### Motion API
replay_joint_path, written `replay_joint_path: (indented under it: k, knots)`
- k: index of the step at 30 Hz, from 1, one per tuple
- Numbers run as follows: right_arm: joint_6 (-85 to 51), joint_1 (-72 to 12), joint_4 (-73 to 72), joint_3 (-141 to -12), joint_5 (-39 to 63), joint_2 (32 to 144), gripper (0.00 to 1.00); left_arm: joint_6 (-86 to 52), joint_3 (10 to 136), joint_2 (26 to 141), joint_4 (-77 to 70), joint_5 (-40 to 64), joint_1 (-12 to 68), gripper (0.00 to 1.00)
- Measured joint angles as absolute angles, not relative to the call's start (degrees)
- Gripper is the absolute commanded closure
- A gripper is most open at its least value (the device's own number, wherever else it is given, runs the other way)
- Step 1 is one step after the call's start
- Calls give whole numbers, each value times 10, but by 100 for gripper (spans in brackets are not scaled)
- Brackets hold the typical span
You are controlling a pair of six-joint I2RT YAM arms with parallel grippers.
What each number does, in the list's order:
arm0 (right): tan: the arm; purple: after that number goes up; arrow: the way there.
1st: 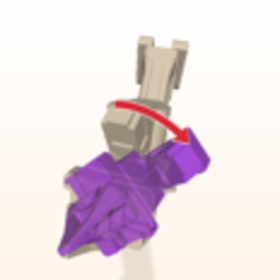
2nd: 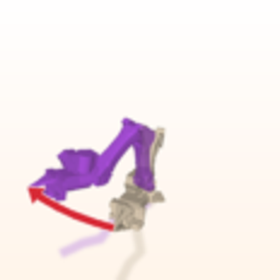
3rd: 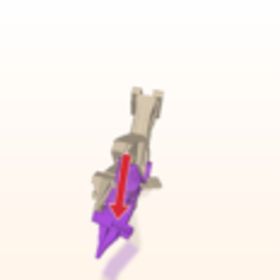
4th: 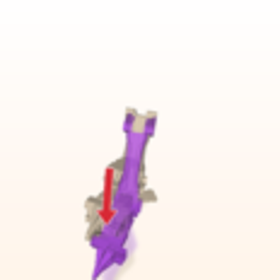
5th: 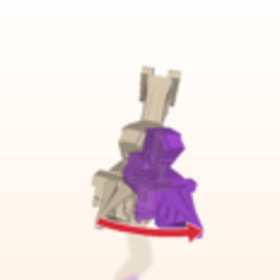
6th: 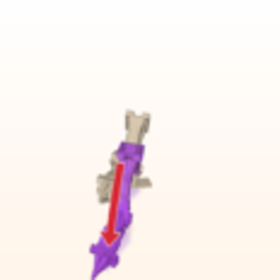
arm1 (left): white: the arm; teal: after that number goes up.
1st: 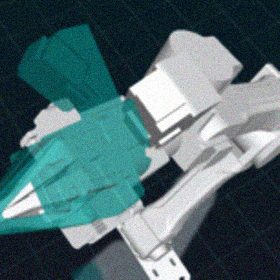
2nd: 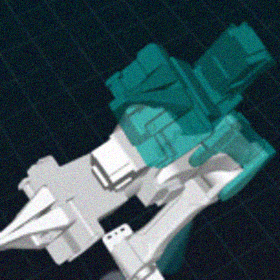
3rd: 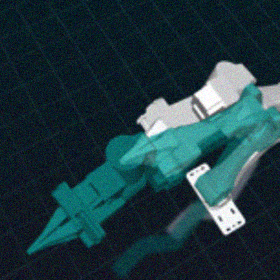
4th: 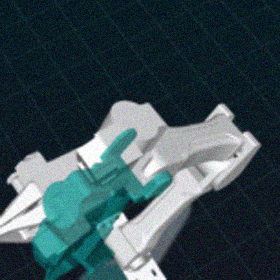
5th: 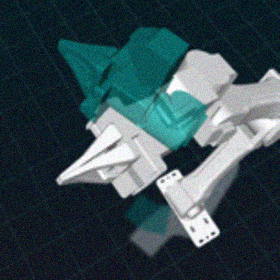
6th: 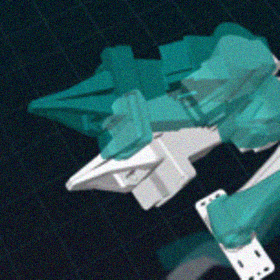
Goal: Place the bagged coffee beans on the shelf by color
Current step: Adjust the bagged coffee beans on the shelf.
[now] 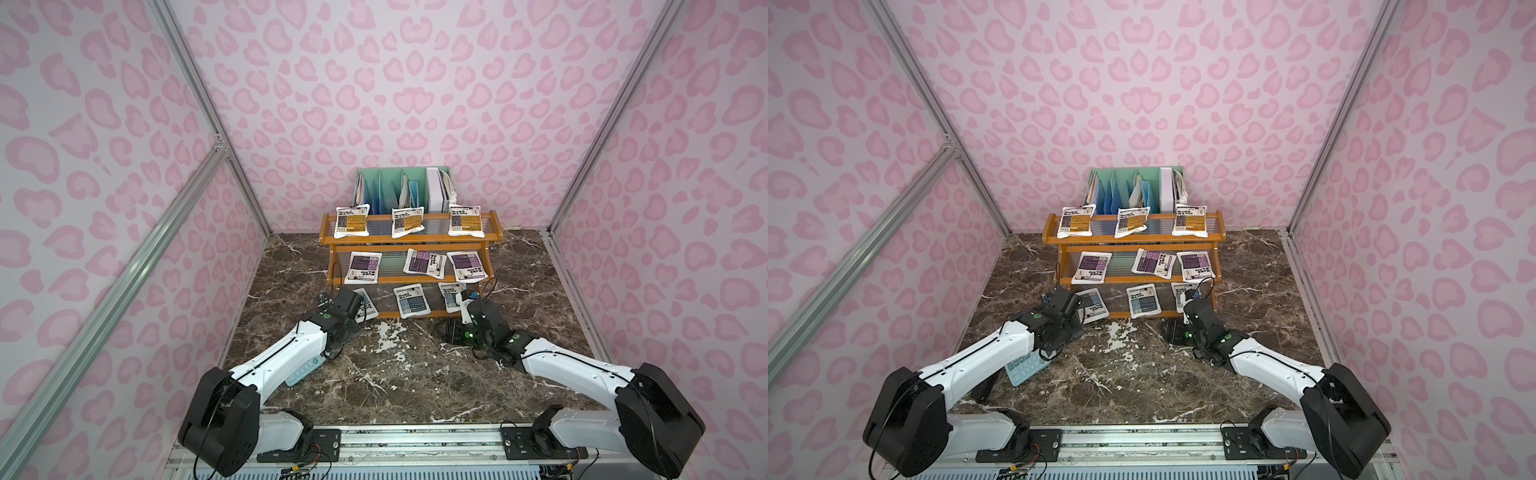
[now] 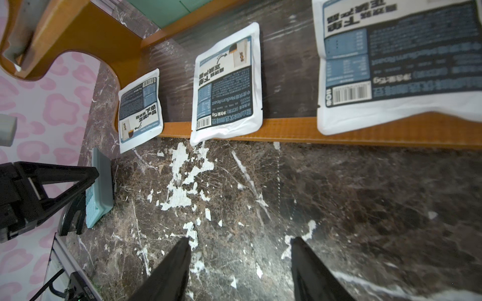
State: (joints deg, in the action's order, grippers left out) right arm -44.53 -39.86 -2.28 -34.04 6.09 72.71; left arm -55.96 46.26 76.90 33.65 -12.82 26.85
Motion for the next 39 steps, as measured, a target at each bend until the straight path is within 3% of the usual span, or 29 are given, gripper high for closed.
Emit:
replay_joint_path:
  k: [13,39]
  knots:
    - [-447,-371,-8,-304,48,674,36,-561,509,847,318,-101,269,73]
    - [-449,-351,45,-233,18,460,35,-546,564,919,312,-189,269,72]
